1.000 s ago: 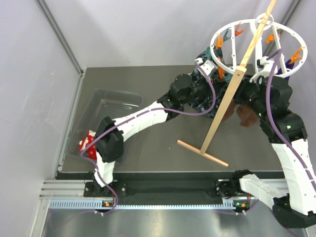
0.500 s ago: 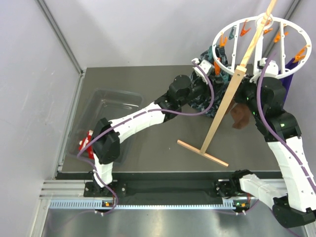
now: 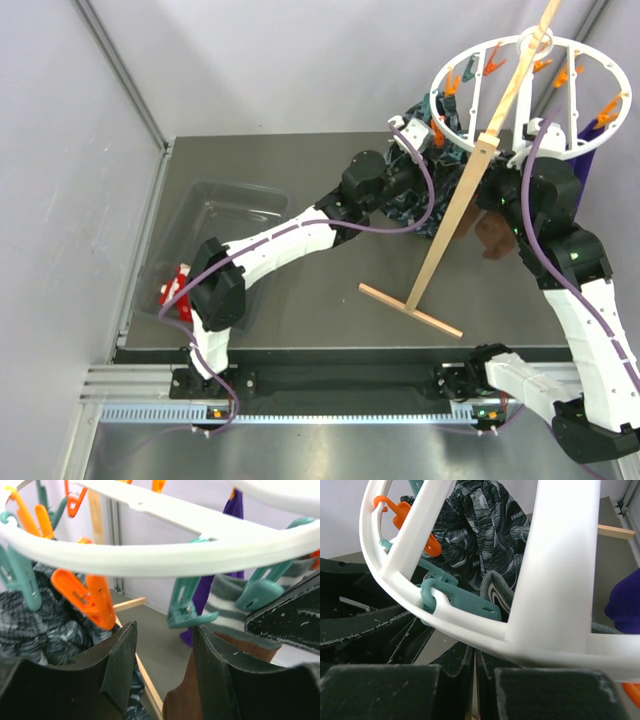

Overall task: Clip the socks to the hanger
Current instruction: Open the clamp at the hanger.

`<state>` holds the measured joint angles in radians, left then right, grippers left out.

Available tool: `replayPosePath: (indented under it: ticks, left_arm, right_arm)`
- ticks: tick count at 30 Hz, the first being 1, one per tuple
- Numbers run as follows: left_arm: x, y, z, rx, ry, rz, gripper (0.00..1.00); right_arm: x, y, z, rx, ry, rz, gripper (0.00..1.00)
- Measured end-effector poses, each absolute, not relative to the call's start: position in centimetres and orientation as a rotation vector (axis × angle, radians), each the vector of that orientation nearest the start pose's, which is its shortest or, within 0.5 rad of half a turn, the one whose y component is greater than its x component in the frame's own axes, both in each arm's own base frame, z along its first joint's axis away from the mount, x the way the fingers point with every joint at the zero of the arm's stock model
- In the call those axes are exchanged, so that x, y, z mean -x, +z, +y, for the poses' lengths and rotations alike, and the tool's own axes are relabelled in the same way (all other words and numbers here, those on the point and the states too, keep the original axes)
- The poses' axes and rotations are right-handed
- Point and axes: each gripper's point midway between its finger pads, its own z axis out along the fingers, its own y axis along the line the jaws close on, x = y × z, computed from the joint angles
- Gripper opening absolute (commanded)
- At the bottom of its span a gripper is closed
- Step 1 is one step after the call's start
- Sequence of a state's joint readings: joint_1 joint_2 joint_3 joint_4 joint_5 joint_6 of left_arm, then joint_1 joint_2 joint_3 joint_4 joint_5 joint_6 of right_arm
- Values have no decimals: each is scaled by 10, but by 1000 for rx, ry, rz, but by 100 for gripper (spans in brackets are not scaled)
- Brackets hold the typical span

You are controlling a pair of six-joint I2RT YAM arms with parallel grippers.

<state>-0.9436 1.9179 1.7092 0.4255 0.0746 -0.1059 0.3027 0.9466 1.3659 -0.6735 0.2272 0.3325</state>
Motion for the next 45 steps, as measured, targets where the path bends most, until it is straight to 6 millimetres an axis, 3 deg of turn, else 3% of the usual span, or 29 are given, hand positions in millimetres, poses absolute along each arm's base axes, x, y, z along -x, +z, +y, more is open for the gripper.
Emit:
replayPosePath:
  ticks: [8, 11, 15, 20, 26, 30, 34, 40, 45]
  left_arm:
    - [-343, 394, -514, -648, -963, 1221, 49]
    - [-342, 395, -515, -648, -970, 1219, 39]
    - [-342, 399, -515, -647, -974, 1216, 17]
    - [-341, 404, -515, -644, -981, 1211, 1]
    - [-337, 389, -518, -682, -997, 1264, 0]
    - [-333, 383, -520, -707, -1015, 1289, 0]
    - [-327, 385, -519, -719, -1040, 1305, 0]
    - [-315, 396, -517, -747, -1075, 1307, 0]
    - [-308, 399, -518, -774, -1092, 1308, 0]
  right_arm:
    - [-289, 383, 63, -187, 245, 1812, 0]
    - [-288, 383, 63, -186, 248, 1812, 0]
    - [-286, 384, 64, -178, 261, 1812, 0]
    - [-280, 391, 70, -149, 298, 1813, 8]
    - [-262, 410, 74, -114, 351, 1804, 14]
    - [-250, 430, 84, -76, 430, 1774, 14]
    - [-244, 434, 96, -41, 511, 1776, 12]
    - [-249, 418, 110, -21, 577, 1814, 13]
    - [-266, 396, 113, -47, 572, 1841, 15]
